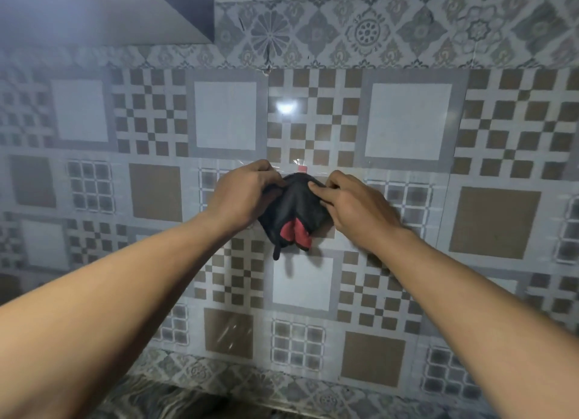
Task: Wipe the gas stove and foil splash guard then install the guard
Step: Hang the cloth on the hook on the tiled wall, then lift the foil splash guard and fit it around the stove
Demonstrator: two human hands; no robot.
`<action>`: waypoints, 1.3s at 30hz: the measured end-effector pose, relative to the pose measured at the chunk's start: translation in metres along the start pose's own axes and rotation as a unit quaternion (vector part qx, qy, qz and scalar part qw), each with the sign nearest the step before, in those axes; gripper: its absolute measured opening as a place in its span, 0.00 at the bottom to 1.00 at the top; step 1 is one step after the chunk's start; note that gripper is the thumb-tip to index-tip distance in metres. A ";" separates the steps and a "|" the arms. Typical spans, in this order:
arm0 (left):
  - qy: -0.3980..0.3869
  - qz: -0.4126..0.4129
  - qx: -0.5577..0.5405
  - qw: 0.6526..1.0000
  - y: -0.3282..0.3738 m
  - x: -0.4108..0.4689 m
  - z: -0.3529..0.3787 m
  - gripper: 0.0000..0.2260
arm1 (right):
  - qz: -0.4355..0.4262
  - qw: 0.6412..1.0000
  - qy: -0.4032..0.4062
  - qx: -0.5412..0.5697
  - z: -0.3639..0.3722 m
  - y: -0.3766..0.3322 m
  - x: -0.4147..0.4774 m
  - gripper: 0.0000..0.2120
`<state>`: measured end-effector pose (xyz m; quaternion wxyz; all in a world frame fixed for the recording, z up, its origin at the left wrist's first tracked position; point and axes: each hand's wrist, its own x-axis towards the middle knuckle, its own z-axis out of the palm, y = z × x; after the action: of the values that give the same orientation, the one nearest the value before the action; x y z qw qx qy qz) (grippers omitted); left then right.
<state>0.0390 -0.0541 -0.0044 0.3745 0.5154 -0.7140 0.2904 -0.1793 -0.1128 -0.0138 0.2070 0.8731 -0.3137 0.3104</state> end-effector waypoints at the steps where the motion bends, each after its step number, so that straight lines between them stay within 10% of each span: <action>1: -0.011 -0.009 -0.009 1.000 0.002 0.000 -0.001 0.08 | 0.008 1.000 -0.009 0.006 0.002 -0.001 -0.001 0.22; 9: -0.114 -0.155 -0.155 0.969 0.011 -0.005 -0.015 0.08 | 0.056 0.997 -0.032 0.052 -0.020 -0.012 -0.007 0.21; 17: -0.066 -0.197 -0.107 0.972 0.038 -0.033 -0.061 0.16 | 0.091 0.992 -0.037 0.074 -0.062 -0.034 -0.031 0.23; 23: -0.184 -0.196 -0.042 0.962 0.063 -0.103 -0.097 0.28 | 0.086 0.985 -0.132 0.066 -0.077 -0.073 -0.066 0.23; 39: -0.330 -0.485 0.116 0.801 0.132 -0.328 -0.207 0.33 | -0.154 0.923 -0.320 0.147 -0.053 -0.237 -0.156 0.18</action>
<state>0.0233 0.3217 -0.1680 0.1455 0.8987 -0.4120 -0.0367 -0.1361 0.1517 -0.1198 0.0104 0.9842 -0.1753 0.0214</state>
